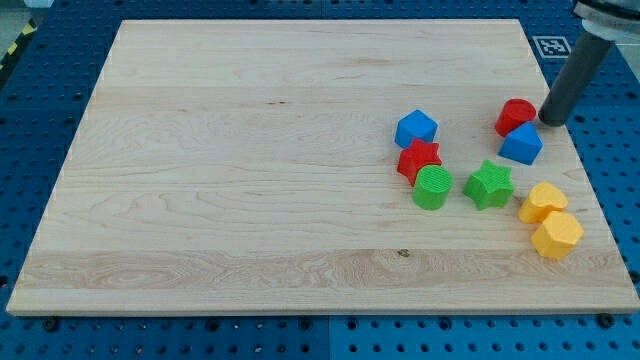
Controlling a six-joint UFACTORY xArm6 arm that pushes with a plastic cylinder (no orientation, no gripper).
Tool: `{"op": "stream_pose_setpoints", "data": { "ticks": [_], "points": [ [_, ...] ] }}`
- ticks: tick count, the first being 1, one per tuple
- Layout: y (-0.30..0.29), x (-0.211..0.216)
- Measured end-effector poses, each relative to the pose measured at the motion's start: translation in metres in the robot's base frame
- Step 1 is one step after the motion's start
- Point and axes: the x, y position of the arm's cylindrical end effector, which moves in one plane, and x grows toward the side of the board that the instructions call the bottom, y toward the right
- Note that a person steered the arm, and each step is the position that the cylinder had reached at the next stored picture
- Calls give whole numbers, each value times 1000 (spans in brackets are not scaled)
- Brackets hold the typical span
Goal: Move the red circle closer to the blue cube
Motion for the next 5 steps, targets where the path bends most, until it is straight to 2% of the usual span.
{"op": "stream_pose_setpoints", "data": {
  "ticks": [1,5],
  "points": [
    [-23,16],
    [-152,16]
  ]
}}
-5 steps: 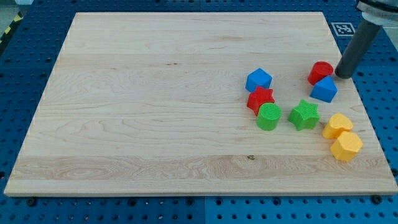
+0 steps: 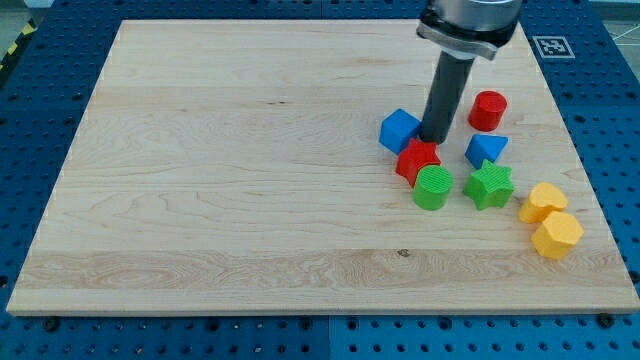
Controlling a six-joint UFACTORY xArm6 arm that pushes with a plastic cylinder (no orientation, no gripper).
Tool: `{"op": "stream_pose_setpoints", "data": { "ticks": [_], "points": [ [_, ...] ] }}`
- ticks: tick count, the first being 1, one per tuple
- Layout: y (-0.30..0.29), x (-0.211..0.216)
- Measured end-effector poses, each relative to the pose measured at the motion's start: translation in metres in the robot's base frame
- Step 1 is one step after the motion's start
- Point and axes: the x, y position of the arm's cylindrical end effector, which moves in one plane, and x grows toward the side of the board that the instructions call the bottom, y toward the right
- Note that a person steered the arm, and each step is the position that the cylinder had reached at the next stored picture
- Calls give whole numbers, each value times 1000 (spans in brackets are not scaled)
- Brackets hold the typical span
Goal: Move the red circle closer to the blue cube
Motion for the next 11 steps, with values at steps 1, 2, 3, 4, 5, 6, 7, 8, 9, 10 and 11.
{"op": "stream_pose_setpoints", "data": {
  "ticks": [1,2,3,4,5,6,7,8,9,10,11],
  "points": [
    [2,-6],
    [3,-49],
    [15,-89],
    [53,-93],
    [117,-65],
    [145,-44],
    [129,-42],
    [108,-42],
    [83,-42],
    [57,-42],
    [32,-42]
  ]
}}
